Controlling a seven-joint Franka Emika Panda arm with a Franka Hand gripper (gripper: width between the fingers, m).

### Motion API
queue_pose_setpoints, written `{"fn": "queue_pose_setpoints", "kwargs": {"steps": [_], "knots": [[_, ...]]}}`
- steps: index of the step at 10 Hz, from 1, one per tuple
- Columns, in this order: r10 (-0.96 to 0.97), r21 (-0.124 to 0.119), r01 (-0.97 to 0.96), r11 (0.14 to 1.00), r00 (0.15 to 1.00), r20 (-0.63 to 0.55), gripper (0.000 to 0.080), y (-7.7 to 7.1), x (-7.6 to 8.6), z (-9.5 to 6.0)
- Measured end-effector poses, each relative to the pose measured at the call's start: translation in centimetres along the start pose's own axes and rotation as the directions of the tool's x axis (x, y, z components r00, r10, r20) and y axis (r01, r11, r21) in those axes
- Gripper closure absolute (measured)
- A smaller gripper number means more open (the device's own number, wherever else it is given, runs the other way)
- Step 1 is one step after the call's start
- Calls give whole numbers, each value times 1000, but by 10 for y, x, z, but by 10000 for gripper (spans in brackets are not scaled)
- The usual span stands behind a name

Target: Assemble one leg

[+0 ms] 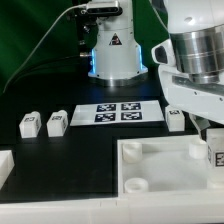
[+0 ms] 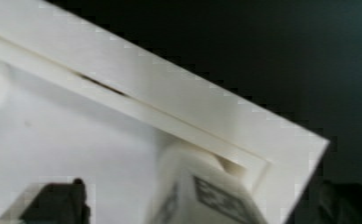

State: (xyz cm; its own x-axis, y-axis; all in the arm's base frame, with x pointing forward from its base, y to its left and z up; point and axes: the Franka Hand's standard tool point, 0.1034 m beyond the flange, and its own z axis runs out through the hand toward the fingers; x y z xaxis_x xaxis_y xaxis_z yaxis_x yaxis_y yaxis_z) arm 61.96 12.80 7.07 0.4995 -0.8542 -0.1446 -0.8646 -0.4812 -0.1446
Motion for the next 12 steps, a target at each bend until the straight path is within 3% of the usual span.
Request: {"fn": "queue_pose_setpoints", "kwargs": {"steps": [3, 4, 6, 7, 8, 9, 10, 11, 12], "knots": [[-305, -4, 305, 952, 952, -1, 150, 2, 2, 1], [-467, -34, 467, 884, 884, -8, 150, 2, 5, -2], [-704, -54, 702, 710, 710, -29, 150, -2, 14, -5], [-692, -50, 690, 722, 721, -28, 150, -2, 13, -5], [-667, -48, 665, 745, 745, -30, 251, -2, 13, -5], [-630, -44, 629, 776, 776, -31, 251, -2, 13, -5], [-558, -40, 556, 830, 829, -34, 434, -3, 12, -5], [-468, -32, 467, 884, 883, -36, 505, -3, 12, -5], [-414, -29, 413, 910, 910, -37, 505, -3, 12, -5]]}}
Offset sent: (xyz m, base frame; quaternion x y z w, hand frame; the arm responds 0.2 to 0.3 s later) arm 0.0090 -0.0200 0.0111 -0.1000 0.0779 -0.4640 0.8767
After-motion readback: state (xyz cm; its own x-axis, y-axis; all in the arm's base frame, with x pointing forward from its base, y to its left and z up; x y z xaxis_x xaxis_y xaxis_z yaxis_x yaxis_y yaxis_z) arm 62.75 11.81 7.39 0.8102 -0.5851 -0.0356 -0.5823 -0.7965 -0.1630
